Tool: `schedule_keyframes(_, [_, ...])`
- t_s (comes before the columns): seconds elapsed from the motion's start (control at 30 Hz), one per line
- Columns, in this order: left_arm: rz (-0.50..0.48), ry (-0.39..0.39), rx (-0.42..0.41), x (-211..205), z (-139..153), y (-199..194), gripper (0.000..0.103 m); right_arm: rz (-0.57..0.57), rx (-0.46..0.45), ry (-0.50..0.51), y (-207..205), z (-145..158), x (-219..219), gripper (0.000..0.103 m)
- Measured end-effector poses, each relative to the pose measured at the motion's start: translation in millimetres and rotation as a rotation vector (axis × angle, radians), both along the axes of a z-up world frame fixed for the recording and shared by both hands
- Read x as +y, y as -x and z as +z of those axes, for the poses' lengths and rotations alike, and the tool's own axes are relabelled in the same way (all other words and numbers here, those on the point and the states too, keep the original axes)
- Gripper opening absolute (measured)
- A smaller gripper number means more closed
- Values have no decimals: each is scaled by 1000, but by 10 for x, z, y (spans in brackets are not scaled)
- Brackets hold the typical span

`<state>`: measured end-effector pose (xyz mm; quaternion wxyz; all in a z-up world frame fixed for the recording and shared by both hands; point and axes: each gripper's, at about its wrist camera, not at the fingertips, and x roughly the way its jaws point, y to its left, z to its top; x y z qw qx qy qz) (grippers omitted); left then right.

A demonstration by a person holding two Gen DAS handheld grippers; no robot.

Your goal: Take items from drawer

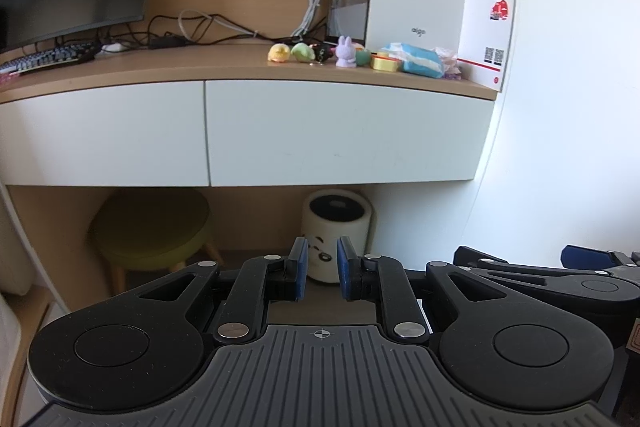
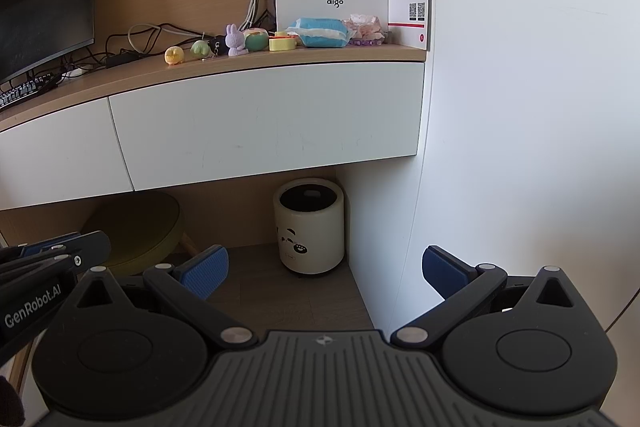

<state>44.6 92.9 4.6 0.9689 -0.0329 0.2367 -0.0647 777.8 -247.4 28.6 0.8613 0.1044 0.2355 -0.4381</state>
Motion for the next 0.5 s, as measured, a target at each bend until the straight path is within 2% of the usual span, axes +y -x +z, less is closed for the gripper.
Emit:
schedule_keyframes(0.13, [-52,31,-3,2,-9,-47,17,-2,-1,4,1,-10,-2,103])
schedule_keyframes(0.2, [-21,32,-9,10,-31,-58,17,-5,0,6,0,-17,-16,103])
schedule_keyframes(0.33, [64,-40,-71,-25,-56,-78,16,-10,5,13,-7,-16,-72,103])
schedule_keyframes(0.37, [59,-33,-72,-20,-58,-117,16,-12,6,15,-15,-11,-98,103])
schedule_keyframes(0.5, [4,75,-56,106,-83,-335,16,-16,-9,12,-18,16,-209,103])
